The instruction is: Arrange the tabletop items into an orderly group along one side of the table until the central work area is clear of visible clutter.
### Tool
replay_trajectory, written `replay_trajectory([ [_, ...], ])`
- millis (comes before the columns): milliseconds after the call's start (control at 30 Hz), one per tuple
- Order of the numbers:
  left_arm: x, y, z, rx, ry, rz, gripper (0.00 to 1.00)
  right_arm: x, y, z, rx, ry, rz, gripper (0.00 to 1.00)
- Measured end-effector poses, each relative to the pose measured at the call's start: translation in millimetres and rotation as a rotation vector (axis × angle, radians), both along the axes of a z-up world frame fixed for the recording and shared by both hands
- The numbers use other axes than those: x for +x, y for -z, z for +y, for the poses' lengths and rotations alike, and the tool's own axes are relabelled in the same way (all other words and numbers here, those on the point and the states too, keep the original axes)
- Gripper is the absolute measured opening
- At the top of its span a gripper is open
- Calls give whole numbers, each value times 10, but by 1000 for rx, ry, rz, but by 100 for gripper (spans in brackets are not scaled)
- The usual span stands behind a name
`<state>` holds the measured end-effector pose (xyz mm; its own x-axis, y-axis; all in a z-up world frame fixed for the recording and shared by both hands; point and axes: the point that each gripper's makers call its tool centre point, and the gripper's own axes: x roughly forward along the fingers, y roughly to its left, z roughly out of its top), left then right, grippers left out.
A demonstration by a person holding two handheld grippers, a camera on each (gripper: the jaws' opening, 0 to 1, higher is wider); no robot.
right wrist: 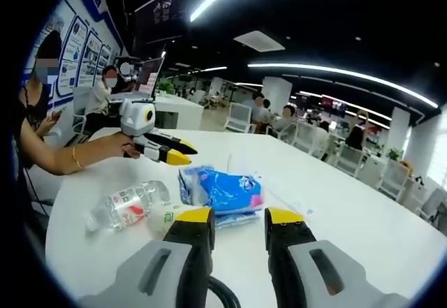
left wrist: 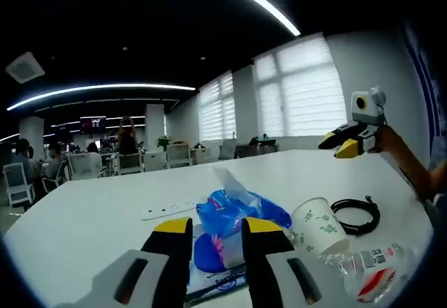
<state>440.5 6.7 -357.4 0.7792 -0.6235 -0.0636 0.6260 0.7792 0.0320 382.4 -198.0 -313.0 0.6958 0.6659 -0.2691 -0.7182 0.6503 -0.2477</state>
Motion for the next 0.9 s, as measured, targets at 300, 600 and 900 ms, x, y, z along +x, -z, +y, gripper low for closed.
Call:
replay_trajectory([
  [300,-12,78,-45,25,20,13,24,131,43,57,7,-2,29,26],
  [600,-6,-3,78,42,-8,-14,24,329,-260,52,32,-10,-11,20],
  [900,17,-13,120,17,-23,7,24,495,-352,164,126,-15,-13,21],
])
